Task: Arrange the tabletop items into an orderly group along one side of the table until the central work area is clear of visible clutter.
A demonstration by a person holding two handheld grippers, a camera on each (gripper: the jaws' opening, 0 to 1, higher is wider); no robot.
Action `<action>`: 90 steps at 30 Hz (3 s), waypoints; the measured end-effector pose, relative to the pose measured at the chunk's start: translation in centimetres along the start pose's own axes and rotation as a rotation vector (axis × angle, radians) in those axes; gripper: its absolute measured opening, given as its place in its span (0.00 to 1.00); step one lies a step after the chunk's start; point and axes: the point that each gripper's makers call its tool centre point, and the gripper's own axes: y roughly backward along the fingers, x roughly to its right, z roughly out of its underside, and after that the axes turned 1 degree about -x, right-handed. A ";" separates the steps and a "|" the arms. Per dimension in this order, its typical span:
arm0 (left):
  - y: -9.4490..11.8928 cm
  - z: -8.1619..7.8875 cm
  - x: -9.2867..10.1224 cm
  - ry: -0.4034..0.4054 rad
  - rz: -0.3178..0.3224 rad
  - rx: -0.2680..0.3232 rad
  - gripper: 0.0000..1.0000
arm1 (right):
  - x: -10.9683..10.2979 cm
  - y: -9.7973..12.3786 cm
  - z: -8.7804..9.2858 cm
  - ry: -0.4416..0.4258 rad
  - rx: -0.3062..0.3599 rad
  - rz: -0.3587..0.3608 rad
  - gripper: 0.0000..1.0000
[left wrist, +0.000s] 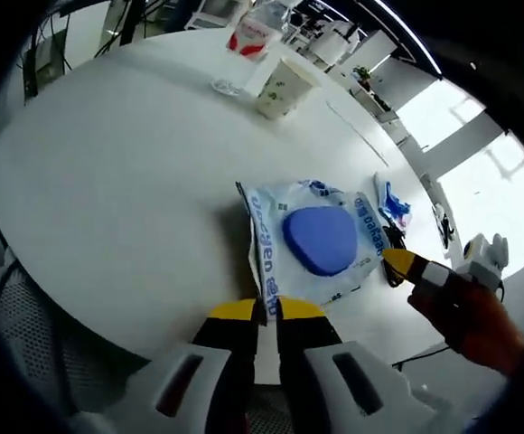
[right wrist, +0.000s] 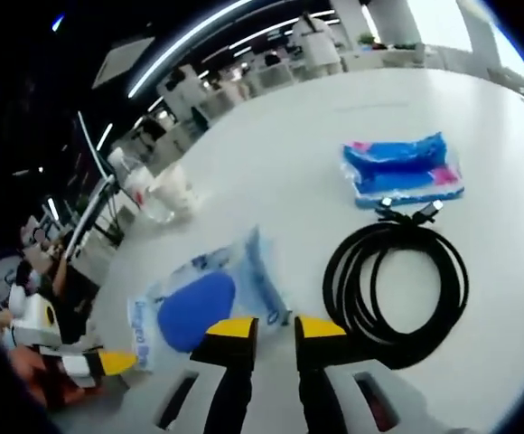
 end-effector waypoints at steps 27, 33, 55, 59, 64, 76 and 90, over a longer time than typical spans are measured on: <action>0.1 -0.4 -0.9 0.022 -0.022 0.010 0.00 | 0.8 1.6 0.6 -0.104 0.062 -0.007 0.00; 0.2 -1.1 -1.9 0.022 -0.061 0.023 0.00 | 0.5 1.3 0.0 -0.091 0.067 -0.024 0.04; 0.1 -2.6 -3.3 0.062 -0.077 0.063 0.01 | -1.8 0.2 0.8 -0.066 0.024 -0.081 0.02; 0.0 -3.3 -3.6 0.077 -0.085 0.080 0.02 | -1.9 0.9 2.1 -0.050 0.014 -0.093 0.01; -0.2 -3.9 -3.6 0.054 -0.084 0.085 0.03 | -2.1 1.8 3.2 -0.039 0.001 -0.113 0.01; -0.2 -4.3 -3.6 -0.139 -0.073 0.049 0.06 | -2.2 2.6 4.3 0.017 -0.067 -0.158 0.10; 0.3 -4.1 -4.3 -0.138 -0.049 0.034 0.10 | -2.1 0.7 1.8 0.018 -0.076 -0.167 0.17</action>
